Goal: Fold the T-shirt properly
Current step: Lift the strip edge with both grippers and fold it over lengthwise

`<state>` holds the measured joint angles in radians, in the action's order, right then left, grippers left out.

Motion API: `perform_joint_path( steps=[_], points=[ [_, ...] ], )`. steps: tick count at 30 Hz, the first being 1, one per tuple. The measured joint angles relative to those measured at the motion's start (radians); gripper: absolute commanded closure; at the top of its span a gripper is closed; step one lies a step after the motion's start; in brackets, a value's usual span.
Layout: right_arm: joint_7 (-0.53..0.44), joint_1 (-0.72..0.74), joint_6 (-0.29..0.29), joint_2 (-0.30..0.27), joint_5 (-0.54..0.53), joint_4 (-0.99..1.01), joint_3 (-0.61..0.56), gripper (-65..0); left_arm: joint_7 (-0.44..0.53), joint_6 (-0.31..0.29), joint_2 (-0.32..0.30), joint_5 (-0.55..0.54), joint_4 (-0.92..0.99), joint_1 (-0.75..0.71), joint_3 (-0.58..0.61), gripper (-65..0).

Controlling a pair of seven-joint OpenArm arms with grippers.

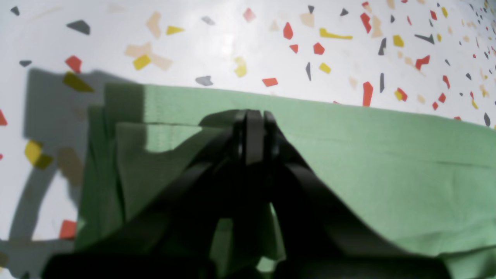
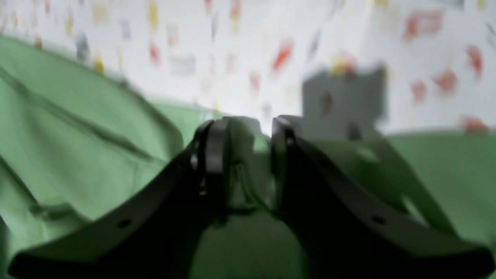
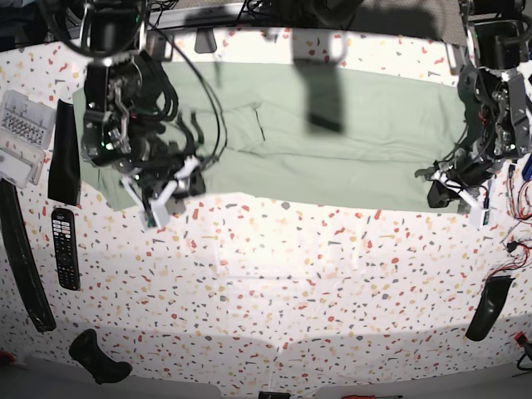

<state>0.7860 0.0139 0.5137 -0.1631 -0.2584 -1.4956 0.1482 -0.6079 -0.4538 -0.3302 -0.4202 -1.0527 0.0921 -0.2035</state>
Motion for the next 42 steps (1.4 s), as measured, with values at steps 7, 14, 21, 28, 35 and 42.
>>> perform_joint_path(
  steps=[7,14,21,28,35,42],
  points=[
    [0.123,0.027,-0.002,-0.003,-0.028,-0.311,0.029,-18.0,0.0,0.002,0.001,-0.009,-0.002,0.002,0.001,0.0],
    [0.281,-0.097,-0.044,0.008,0.204,-0.326,0.042,-17.9,-0.001,0.006,0.002,-0.006,-0.005,0.0,0.002,0.0],
    [0.242,-0.124,-0.041,0.011,0.177,-0.158,0.039,-17.9,-0.019,0.004,0.003,-0.006,-0.006,0.003,0.002,0.0],
    [0.154,-0.036,-0.04,0.01,0.176,0.031,0.043,-17.9,-0.023,0.004,0.003,-0.007,-0.006,0.003,0.002,0.0],
    [0.145,0.0,-0.04,0.016,0.157,0.041,0.043,-17.9,-0.066,0.003,0.004,0.018,-0.005,0.034,0.002,0.0],
    [0.135,0.017,-0.044,0.066,0.176,0.05,0.043,-17.9,-0.121,0.01,0.014,0.121,0.001,0.101,0.014,0.0]
  ],
)
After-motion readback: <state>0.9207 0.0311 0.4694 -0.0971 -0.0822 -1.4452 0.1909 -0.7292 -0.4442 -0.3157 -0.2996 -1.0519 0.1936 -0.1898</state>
